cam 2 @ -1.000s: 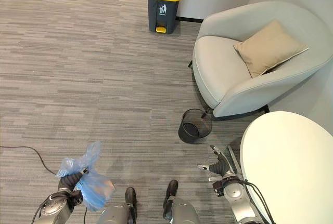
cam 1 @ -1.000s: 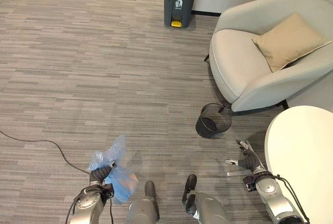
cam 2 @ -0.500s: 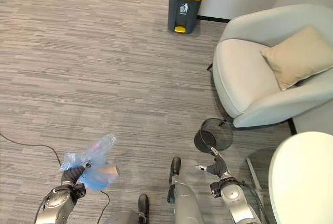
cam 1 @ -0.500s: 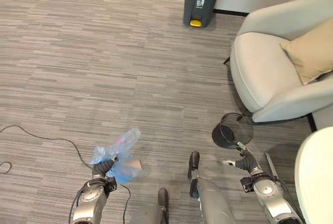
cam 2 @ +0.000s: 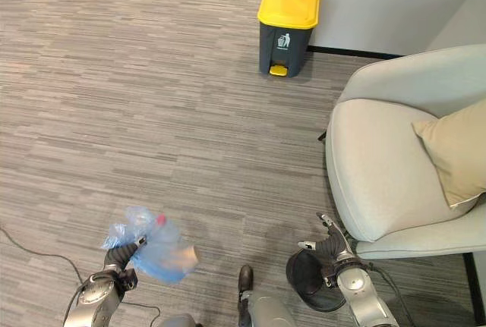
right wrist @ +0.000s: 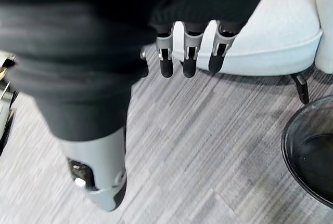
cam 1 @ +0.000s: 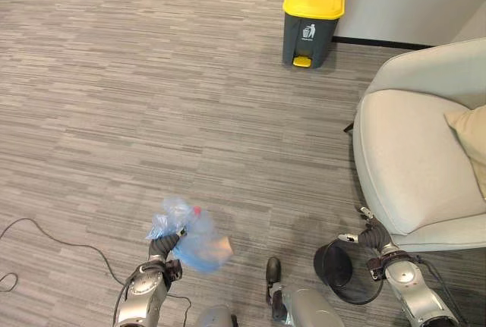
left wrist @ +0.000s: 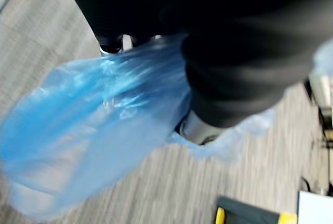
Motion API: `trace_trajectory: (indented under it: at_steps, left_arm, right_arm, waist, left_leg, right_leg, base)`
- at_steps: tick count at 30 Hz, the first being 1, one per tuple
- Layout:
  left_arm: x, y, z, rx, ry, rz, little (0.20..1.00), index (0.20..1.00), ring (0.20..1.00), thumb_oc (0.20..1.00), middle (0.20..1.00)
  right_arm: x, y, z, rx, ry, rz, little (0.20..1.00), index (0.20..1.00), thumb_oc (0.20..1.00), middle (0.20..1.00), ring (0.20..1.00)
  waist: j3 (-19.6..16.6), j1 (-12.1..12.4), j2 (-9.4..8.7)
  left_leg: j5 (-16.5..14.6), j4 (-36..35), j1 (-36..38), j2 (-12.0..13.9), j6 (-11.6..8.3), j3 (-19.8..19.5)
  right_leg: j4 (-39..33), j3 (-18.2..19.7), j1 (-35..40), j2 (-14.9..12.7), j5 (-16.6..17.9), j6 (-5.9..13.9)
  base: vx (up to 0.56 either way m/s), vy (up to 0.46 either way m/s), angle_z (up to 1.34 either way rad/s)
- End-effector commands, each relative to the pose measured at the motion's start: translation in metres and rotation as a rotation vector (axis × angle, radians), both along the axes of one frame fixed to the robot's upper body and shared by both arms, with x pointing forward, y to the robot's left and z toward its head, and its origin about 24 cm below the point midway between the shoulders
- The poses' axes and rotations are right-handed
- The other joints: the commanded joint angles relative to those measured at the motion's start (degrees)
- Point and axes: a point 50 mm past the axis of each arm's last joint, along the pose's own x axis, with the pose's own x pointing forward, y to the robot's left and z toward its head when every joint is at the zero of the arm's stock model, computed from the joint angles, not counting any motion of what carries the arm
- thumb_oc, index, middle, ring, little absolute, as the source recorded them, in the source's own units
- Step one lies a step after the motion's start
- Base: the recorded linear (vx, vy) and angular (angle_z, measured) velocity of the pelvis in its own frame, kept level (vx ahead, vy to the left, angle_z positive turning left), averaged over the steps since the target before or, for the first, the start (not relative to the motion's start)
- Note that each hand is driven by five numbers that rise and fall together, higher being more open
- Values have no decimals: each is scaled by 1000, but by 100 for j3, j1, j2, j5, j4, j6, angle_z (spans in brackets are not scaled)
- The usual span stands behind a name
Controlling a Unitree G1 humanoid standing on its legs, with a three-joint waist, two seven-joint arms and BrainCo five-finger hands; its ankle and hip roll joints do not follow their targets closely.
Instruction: Gather garbage on tea table into small bin, then transfer packed bag to large trash can.
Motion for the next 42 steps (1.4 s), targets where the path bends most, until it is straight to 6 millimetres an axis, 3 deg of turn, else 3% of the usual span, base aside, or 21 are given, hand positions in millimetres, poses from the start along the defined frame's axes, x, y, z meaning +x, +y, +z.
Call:
trace_trajectory:
  at_steps: [1,3,4,5,6,9,12,15,18,19,20,22,25,29,31,32,33,35,36,41,42]
  left_arm:
    - [7,16,18,100,-74,-27,200,200,200,200,200]
    - [7,16,19,107,-75,-32,200,200,200,200,200]
    - [8,15,18,109,-74,-37,200,200,200,200,200]
    - [8,15,18,109,-74,-38,200,200,200,200,200]
    - [7,14,17,108,-66,-41,200,200,200,200,200]
    - [-5,15,12,107,-36,-50,200,200,200,200,200]
    - [0,24,23,147,-74,-35,200,200,200,200,200]
    - [2,27,26,156,-84,-29,200,200,200,200,200]
    - [4,30,29,173,-90,-26,200,200,200,200,200]
    - [4,30,29,173,-90,-26,200,200,200,200,200]
    - [5,29,30,171,-95,-27,200,200,200,200,200]
    - [5,29,29,166,-95,-24,200,200,200,200,200]
    - [8,27,28,155,-98,-18,200,200,200,200,200]
    - [9,24,29,154,-105,-40,200,200,200,200,200]
    - [7,22,26,156,-93,-54,200,200,200,200,200]
    - [4,20,23,139,-80,-48,200,200,200,200,200]
    - [4,20,23,138,-79,-48,200,200,200,200,200]
    - [3,19,20,126,-71,-40,200,200,200,200,200]
    - [3,17,18,110,-66,-35,200,200,200,200,200]
    - [3,16,16,105,-56,-32,200,200,200,200,200]
    - [3,16,16,110,-54,-38,200,200,200,200,200]
  right_arm:
    - [-1,-7,5,9,-53,-42,1000,1000,1000,1000,1000]
    - [-1,-8,4,12,-56,-58,1000,1000,1000,1000,1000]
    - [-2,-8,1,21,-48,-74,1000,1000,1000,1000,1000]
    - [-2,-8,1,21,-48,-74,1000,1000,1000,1000,1000]
    - [-3,-7,-2,30,-41,-86,1000,1000,1000,1000,1000]
    - [-5,4,-6,50,-23,-51,1000,1000,1000,1000,1000]
    - [7,15,-2,64,-44,-5,1000,1000,1000,1000,1000]
    - [11,19,1,73,-54,3,1000,1000,1000,1000,1000]
    - [14,21,3,83,-65,7,1000,1000,1000,1000,1000]
    - [14,21,3,83,-65,7,1000,1000,1000,1000,1000]
    - [13,23,1,86,-56,12,1000,1000,1000,1000,1000]
    - [14,23,1,85,-54,14,1000,1000,1000,1000,1000]
    - [15,21,2,67,-46,32,1000,1000,1000,1000,1000]
    - [7,16,-1,62,-24,23,1000,1000,1000,1000,1000]
    - [2,10,-5,46,-5,9,1000,1000,1000,1000,1000]
    - [-1,6,-6,39,2,-4,1000,1000,1000,1000,1000]
    - [-2,6,-6,39,2,-3,1000,1000,1000,1000,1000]
    - [-4,-1,-7,33,7,-25,1000,1000,1000,1000,1000]
    - [-5,-4,-8,20,21,-32,1000,1000,1000,1000,1000]
    - [-3,-11,-2,12,-5,-54,1000,1000,1000,1000,1000]
    - [-3,-13,-3,12,-3,-69,1000,1000,1000,1000,1000]
  waist:
    - [-21,35,-79]
    - [55,180,-39]
    - [70,279,-7]
    - [76,285,-18]
    - [83,403,9]
    - [-84,477,-80]
    - [-111,665,-233]
    - [-133,734,-268]
    - [-90,693,-219]
    - [-91,694,-220]
    - [-16,649,-175]
    - [46,584,-115]
    - [223,320,-71]
    - [152,165,-71]
    - [7,113,-16]
    - [-102,67,46]
    - [-116,51,52]
    - [-222,39,102]
    - [-219,84,83]
    - [-128,243,-67]
    - [-36,342,-69]
  left_leg:
    - [240,-332,-172,-208,212,188]
    - [702,-811,-461,-260,126,104]
    - [1171,-1121,-795,-297,62,37]
    - [1181,-1147,-770,-304,60,44]
    - [1452,-1315,-1005,-331,39,-27]
    - [1203,-1293,-689,-428,201,-154]
    - [740,-841,-716,-477,427,152]
    - [538,-823,-630,-517,587,220]
    - [430,-972,-342,-535,716,305]
    - [431,-973,-343,-536,716,306]
    - [330,-1089,-74,-528,745,316]
    - [231,-1219,192,-518,731,312]
    - [-201,-1392,1058,-604,577,148]
    - [-446,-1469,1570,-548,403,-104]
    - [-289,-1353,1709,-340,218,-163]
    - [173,-953,1603,-36,-49,-64]
    - [169,-937,1580,-30,-54,-81]
    - [732,-157,1352,265,-171,109]
    - [793,-41,1197,318,-58,202]
    - [307,-409,272,59,137,293]
    - [651,-687,-213,-51,96,298]
  right_leg:
    - [-130,170,-130,-615,-276,1164]
    - [-221,256,82,-482,-332,1153]
    - [-299,347,274,-355,-400,1134]
    - [-304,353,287,-362,-405,1134]
    - [-333,491,529,-253,-520,1112]
    - [-245,850,824,-340,-755,1182]
    - [-14,1083,830,-606,-824,1348]
    - [514,1138,652,-672,-790,1453]
    - [1369,1007,203,-735,-394,1582]
    - [1372,1009,200,-736,-396,1582]
    - [1566,788,-162,-812,-231,1546]
    - [1371,528,-531,-840,-222,1474]
    - [56,-74,-1182,-972,198,1634]
    - [-80,20,-1244,-1012,438,1703]
    - [118,-6,-1145,-999,453,1579]
    - [140,-159,-980,-951,353,1472]
    - [134,-177,-984,-952,354,1468]
    - [28,-343,-561,-716,71,1253]
    - [-7,-337,-336,-650,-117,1158]
    - [-90,-175,76,-683,-431,1144]
    - [-165,-107,311,-597,-511,1117]
  base:
    - [175,-9,-24]
    - [251,20,-3]
    - [239,31,-7]
    - [396,86,-10]
    - [495,171,-45]
    - [597,252,-112]
    - [383,222,-71]
    - [236,131,-47]
    - [176,94,-21]
    - [219,76,-9]
    - [246,56,-5]
    - [381,35,-21]
    - [646,-127,-5]
    - [461,-198,39]
    - [470,-315,79]
    - [329,-275,83]
    - [340,-309,66]
    - [407,-290,28]
    - [461,-261,-26]
    - [276,-87,-29]
    - [361,-42,-36]
